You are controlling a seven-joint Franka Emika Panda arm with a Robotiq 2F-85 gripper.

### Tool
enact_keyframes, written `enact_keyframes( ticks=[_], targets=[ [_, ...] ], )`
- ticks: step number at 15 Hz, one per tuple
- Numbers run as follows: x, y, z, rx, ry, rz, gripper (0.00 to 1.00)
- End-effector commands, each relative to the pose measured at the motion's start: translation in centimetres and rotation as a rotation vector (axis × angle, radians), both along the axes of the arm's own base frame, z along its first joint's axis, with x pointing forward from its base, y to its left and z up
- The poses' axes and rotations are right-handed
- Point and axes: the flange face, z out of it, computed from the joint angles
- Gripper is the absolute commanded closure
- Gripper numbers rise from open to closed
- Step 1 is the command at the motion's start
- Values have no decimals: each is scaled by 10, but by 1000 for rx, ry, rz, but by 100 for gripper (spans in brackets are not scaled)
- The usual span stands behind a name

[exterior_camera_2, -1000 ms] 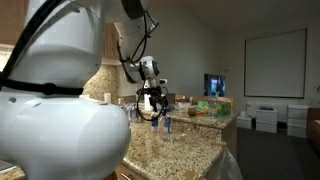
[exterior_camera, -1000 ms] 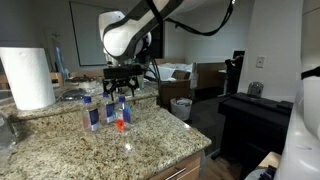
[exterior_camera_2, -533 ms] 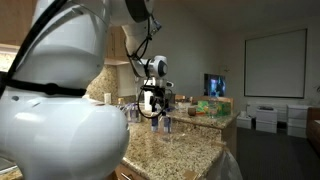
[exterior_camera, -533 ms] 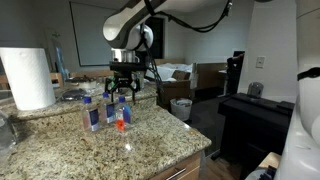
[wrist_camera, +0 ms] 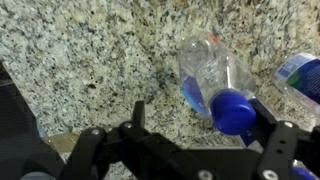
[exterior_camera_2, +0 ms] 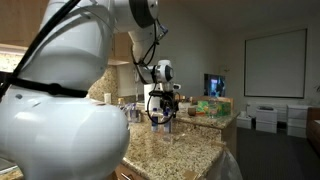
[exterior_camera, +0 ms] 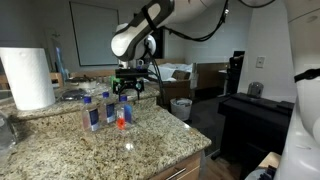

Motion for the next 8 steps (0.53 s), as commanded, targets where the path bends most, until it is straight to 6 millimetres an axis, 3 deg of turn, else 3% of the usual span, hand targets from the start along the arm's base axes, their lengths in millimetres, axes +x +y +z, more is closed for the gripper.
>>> enact_keyframes(
  ticks=[1, 5, 8],
  targets=[
    [10, 8, 3, 86, 15, -16, 0],
    [9, 20, 0, 201, 93, -31, 0],
    [14, 18, 1, 181, 63, -58, 4]
  ],
)
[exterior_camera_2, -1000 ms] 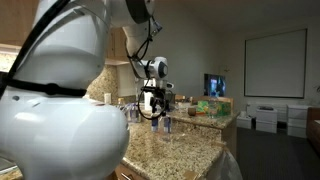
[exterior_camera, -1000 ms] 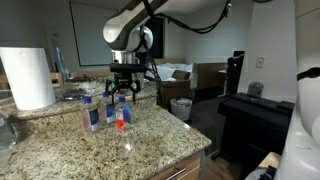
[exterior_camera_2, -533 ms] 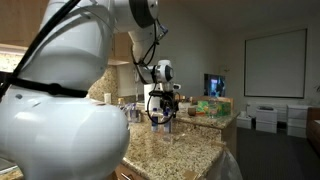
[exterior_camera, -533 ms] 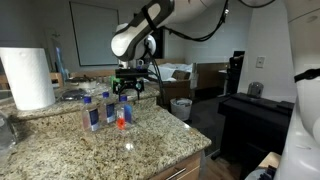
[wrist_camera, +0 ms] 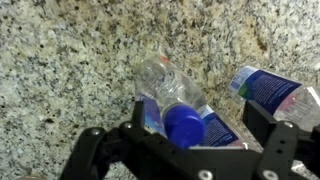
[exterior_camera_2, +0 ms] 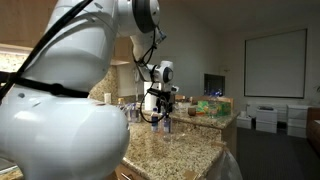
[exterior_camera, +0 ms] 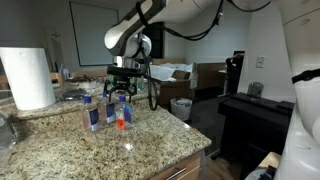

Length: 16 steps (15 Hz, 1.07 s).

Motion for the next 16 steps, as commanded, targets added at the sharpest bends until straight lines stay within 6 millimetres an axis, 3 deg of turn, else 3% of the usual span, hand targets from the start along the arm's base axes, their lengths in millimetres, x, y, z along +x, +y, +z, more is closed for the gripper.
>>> enact_keyframes(
  ticks=[1, 12, 16],
  targets=[
    [9, -6, 4, -2, -15, -9, 19],
    [1, -11, 18, -86, 118, 62, 89],
    [5, -22, 27, -137, 119, 60, 90]
  ],
)
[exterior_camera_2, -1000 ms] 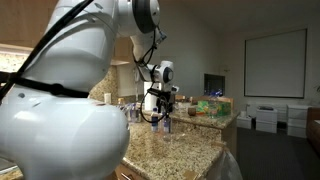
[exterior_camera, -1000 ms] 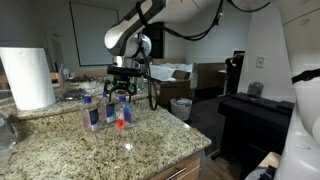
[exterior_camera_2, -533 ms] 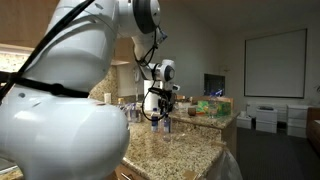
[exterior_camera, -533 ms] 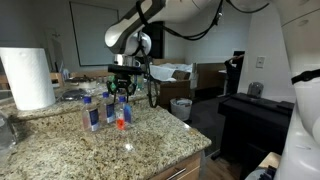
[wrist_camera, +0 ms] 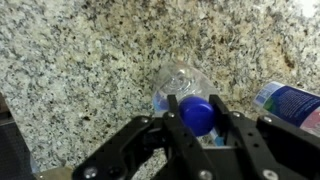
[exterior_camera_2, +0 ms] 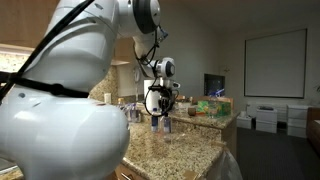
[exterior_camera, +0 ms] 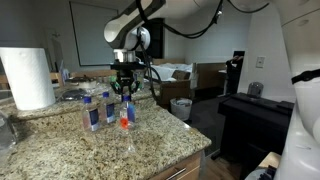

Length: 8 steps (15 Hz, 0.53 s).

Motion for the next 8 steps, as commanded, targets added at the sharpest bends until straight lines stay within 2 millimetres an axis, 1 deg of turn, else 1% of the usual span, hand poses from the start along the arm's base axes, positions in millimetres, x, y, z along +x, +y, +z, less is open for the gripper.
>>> enact_keyframes(
  ticks=[1, 2, 4, 5, 6, 8],
  targets=[
    [7, -16, 19, -49, -33, 12, 90],
    [10, -22, 29, -68, -68, 9, 90],
    [18, -43, 53, -112, -153, 13, 89],
    [22, -60, 67, -126, -180, 7, 90],
    [24, -74, 76, -128, -195, -2, 90],
    [25, -111, 84, -110, -187, -27, 90]
  ],
)
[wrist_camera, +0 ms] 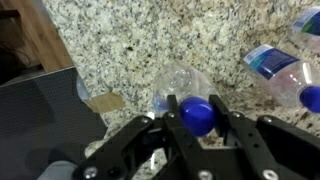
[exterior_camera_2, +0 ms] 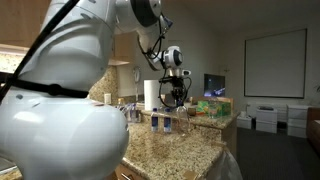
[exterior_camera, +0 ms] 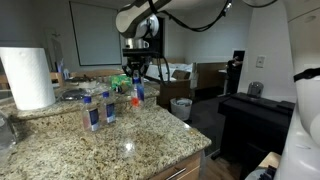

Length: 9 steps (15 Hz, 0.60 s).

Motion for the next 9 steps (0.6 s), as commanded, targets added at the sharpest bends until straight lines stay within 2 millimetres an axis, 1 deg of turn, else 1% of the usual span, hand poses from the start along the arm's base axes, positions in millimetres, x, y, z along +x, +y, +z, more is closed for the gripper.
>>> enact_keyframes(
  ticks=[1, 3, 7, 9],
  targets=[
    [-6, -70, 18, 16, -1, -21, 90],
    [-12, -120, 15, 40, 28, -62, 90],
    [-35, -227, 2, 71, 82, -132, 90],
    [-48, -270, -11, 85, 104, -167, 90]
  ],
)
